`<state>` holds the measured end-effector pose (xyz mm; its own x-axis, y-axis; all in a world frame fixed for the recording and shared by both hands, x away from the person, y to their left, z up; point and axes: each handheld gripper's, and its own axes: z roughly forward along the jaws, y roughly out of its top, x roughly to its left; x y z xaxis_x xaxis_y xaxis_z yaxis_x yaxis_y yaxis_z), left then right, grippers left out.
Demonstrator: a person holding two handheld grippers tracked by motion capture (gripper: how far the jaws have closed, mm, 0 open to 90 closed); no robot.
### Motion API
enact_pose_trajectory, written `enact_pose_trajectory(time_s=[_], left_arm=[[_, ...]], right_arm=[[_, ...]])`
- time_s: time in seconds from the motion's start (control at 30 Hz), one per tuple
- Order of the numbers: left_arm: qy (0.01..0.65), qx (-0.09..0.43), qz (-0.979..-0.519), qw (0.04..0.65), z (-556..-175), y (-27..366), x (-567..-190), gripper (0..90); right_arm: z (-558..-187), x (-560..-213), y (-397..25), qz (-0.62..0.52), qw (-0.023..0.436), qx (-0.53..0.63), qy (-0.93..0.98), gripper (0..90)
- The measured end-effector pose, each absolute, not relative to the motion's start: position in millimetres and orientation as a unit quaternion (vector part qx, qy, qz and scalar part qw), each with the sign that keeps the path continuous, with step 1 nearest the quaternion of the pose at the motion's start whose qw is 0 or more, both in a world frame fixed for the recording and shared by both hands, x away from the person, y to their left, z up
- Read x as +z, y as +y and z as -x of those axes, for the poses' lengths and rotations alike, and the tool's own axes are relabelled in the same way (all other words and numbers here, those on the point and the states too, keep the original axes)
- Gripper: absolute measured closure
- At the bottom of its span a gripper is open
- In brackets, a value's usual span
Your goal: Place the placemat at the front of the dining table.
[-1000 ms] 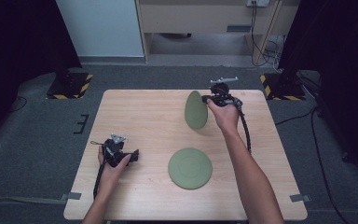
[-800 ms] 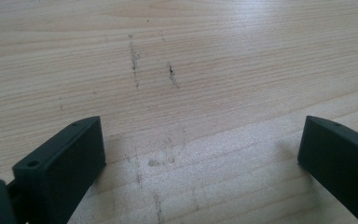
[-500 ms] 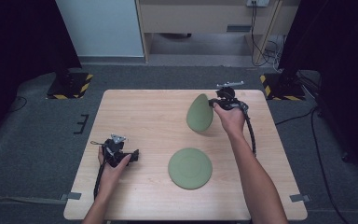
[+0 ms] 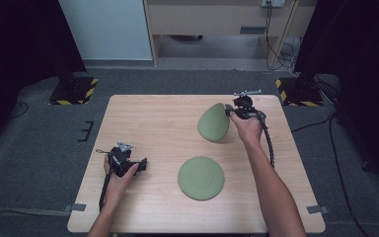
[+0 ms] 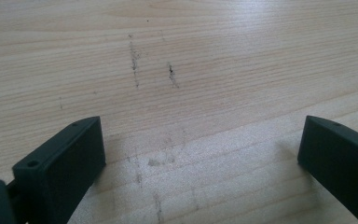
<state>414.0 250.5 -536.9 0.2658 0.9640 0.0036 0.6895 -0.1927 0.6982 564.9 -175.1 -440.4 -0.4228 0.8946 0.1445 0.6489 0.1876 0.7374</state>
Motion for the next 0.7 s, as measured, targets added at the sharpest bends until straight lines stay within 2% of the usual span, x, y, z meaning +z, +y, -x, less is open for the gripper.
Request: enact_pose_trajectory(time_s=[0.7], left_arm=[[0.562,0.23,-0.736,0.298,-414.2,250.1,-536.9,0.0]], right_arm=[[-583.6,-473.6,-197.0,-0.536,0.142,0.372,0.744,86.2]])
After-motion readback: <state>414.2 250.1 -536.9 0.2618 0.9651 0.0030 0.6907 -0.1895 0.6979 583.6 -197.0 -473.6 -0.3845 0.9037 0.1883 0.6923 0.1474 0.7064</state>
